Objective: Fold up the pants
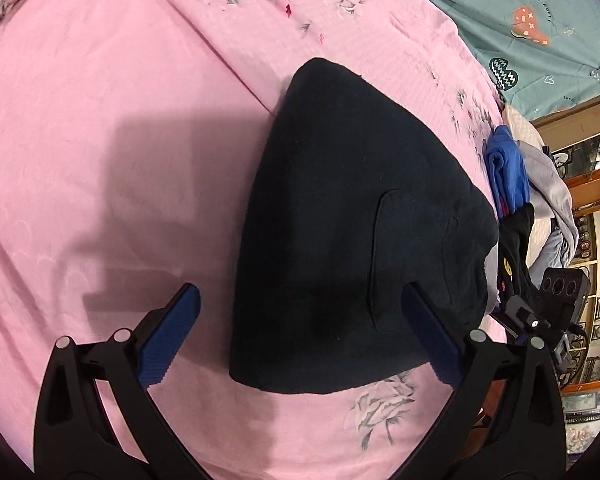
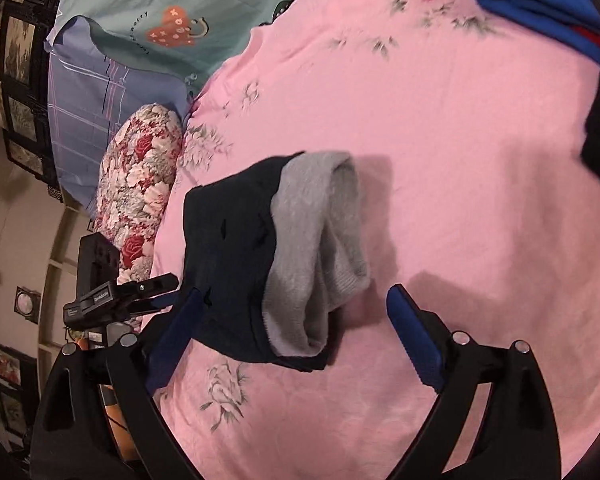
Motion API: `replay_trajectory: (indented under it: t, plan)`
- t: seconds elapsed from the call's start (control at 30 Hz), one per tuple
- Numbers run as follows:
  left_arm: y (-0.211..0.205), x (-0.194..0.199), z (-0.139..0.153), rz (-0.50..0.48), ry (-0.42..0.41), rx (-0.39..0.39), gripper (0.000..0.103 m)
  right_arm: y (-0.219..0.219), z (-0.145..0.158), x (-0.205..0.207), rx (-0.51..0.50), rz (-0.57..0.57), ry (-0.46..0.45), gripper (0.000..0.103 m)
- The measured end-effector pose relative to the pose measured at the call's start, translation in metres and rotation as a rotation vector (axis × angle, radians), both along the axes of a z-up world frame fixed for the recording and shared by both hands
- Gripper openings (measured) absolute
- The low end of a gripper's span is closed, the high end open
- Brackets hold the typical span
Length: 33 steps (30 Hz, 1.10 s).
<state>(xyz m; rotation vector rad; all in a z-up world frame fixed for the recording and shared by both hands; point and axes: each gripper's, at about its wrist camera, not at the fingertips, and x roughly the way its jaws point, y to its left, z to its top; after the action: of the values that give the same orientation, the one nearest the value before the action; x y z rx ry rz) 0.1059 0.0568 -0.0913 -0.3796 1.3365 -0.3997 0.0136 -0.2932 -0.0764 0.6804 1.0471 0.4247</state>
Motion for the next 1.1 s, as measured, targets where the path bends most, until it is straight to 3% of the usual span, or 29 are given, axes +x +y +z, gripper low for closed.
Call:
replay_trajectory:
  t: [0.1, 0.17, 0.2, 0.23, 0.37, 0.43, 0.5, 0.57, 0.6, 0.63, 0.7, 0.83, 0.9, 1.1]
  plan:
    - [-0.003, 0.001, 0.001, -0.031, -0.014, 0.026, 0.097, 0.013, -0.002, 0.005, -0.032, 0.027, 0.009, 0.093]
    - [-0.007, 0.001, 0.004, -0.044, -0.034, 0.074, 0.084, 0.021, -0.004, 0.01, -0.042, 0.043, 0.017, 0.093]
    - [-0.008, 0.001, 0.005, -0.068, -0.031, 0.057, 0.069, 0.027, -0.005, 0.013, -0.051, 0.054, 0.018, 0.088]
    - [-0.011, 0.002, 0.005, -0.077, -0.022, 0.048, 0.065, 0.032, -0.007, 0.016, -0.056, 0.065, 0.017, 0.08]
    - [-0.014, 0.007, 0.002, -0.092, -0.035, 0.059, 0.067, 0.041, -0.007, 0.021, -0.077, 0.055, 0.004, 0.077]
    - [-0.012, 0.01, 0.0, -0.107, -0.044, 0.019, 0.082, 0.043, -0.008, 0.023, -0.076, 0.05, 0.006, 0.078]
    - [-0.013, 0.011, -0.001, -0.129, -0.048, -0.023, 0.088, 0.042, -0.009, 0.024, -0.074, 0.049, 0.001, 0.078]
    - [-0.017, 0.011, 0.0, -0.124, -0.072, 0.0, 0.086, 0.041, -0.009, 0.023, -0.069, 0.046, 0.0, 0.078]
    - [-0.022, 0.01, 0.001, -0.12, -0.097, 0.025, 0.061, 0.042, -0.009, 0.024, -0.074, 0.042, 0.001, 0.077]
    - [-0.03, 0.009, 0.001, -0.151, -0.115, 0.047, 0.048, 0.043, -0.008, 0.023, -0.089, 0.036, -0.001, 0.067]
    - [-0.034, 0.008, 0.004, -0.143, -0.125, 0.076, 0.038, 0.048, -0.009, 0.023, -0.107, 0.043, 0.014, 0.045]
    - [-0.039, -0.004, 0.036, -0.137, -0.206, 0.11, 0.027, 0.051, 0.009, 0.019, -0.123, 0.058, -0.046, 0.037]
    - [-0.038, -0.013, 0.066, -0.128, -0.297, 0.115, 0.022, 0.053, 0.025, 0.018, -0.148, 0.073, -0.08, 0.036]
    - [-0.026, -0.002, 0.151, -0.041, -0.533, 0.103, 0.021, 0.074, 0.111, 0.034, -0.261, 0.116, -0.322, 0.035]
